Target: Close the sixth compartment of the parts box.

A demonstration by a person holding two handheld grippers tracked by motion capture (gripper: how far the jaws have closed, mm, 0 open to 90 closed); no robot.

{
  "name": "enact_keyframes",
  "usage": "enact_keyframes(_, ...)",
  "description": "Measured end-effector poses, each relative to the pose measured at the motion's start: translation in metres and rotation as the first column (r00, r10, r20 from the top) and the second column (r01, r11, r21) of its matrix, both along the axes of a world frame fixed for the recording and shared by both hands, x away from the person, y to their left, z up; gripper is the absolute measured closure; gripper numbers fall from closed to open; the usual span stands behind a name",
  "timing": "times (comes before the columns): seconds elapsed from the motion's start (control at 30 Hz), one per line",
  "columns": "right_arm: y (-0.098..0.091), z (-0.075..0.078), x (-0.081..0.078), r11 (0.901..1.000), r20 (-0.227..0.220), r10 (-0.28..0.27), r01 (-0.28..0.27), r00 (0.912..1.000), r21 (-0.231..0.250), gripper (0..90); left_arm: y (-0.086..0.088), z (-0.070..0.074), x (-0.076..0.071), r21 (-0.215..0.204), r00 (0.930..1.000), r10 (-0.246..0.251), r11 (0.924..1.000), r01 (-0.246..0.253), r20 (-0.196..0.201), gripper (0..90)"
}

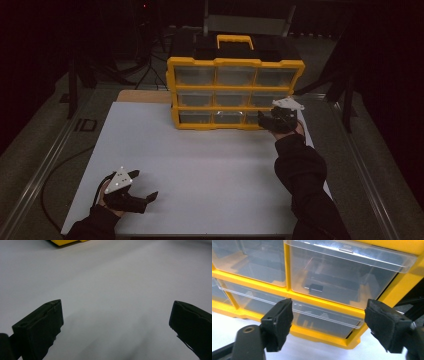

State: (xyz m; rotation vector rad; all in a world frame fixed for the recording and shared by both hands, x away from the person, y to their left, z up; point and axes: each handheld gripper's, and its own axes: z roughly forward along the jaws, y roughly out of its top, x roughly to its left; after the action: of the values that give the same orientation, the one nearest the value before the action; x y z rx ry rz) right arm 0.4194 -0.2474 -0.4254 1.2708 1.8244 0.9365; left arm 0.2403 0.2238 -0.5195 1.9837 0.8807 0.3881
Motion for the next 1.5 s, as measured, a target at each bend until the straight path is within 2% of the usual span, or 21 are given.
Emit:
enact_keyframes(0.07, 0.000, 0.000, 0.000, 1.0000, -0.002, 0.000, 0.000, 1.0000, 0.004, 19.6, 0.000, 0.000, 0.000, 0.001, 1.0000, -0.001, 1.0000, 0.001, 0.001, 0.0)
enact_keyframes(0.13, 0.003, 0.001, 0.001, 1.0000, -0.013, -0.003, 0.003, 0.9999, -0.001, 13.8, 0.001, 0.000, 0.000, 0.000, 1.0000, 0.001, 1.0000, -0.001, 0.001, 0.0)
enact_keyframes(0.3, 0.006, 0.002, 0.000, 0.9999, -0.010, 0.014, -0.014, 0.9999, 0.000, 12.3, 0.000, 0.001, 0.000, 0.001, 1.0000, 0.001, 1.0000, -0.001, 0.002, 0.0)
enact_keyframes(0.4, 0.007, 0.003, -0.001, 0.9982, -0.019, 0.047, -0.047, 0.9987, 0.038, 9.2, 0.000, 0.000, 0.002, -0.006, 1.0000, 0.004, 1.0000, -0.004, -0.006, 0.0)
enact_keyframes(0.53, 0.008, 0.004, -0.002, 0.9965, -0.011, 0.074, -0.073, 0.9972, 0.041, 8.8, 0.000, 0.000, 0.002, -0.011, 1.0000, 0.004, 0.9999, -0.004, -0.005, 0.0)
enact_keyframes(0.6, 0.009, 0.006, -0.003, 0.9939, -0.007, 0.090, -0.089, 0.9960, 0.066, 8.8, 0.001, 0.000, 0.002, -0.015, 1.0000, 0.003, 0.9999, -0.003, -0.001, 0.0)
enact_keyframes(0.67, 0.009, 0.007, -0.003, 0.9933, -0.007, 0.094, -0.093, 0.9955, 0.067, 8.8, 0.000, 0.000, 0.002, -0.013, 1.0000, 0.004, 0.9999, -0.004, -0.004, 0.0)
enact_keyframes(0.93, 0.019, 0.013, -0.005, 0.9903, -0.004, 0.130, -0.129, 0.9916, 0.051, 8.8, 0.001, 0.001, 0.001, -0.016, 1.0000, 0.002, 0.9999, -0.002, 0.003, 0.0)
enact_keyframes(1.27, 0.024, 0.016, -0.016, 0.9824, 0.010, 0.177, -0.177, 0.9842, 0.058, 8.8, 0.001, 0.001, 0.000, -0.013, 1.0000, 0.000, 0.9999, 0.000, 0.003, 0.0)
enact_keyframes(1.5, 0.025, 0.016, -0.027, 0.9800, 0.024, 0.186, -0.187, 0.9822, 0.067, 8.8, 0.001, 0.001, 0.000, -0.010, 1.0000, 0.000, 0.9999, 0.000, 0.003, 0.0)
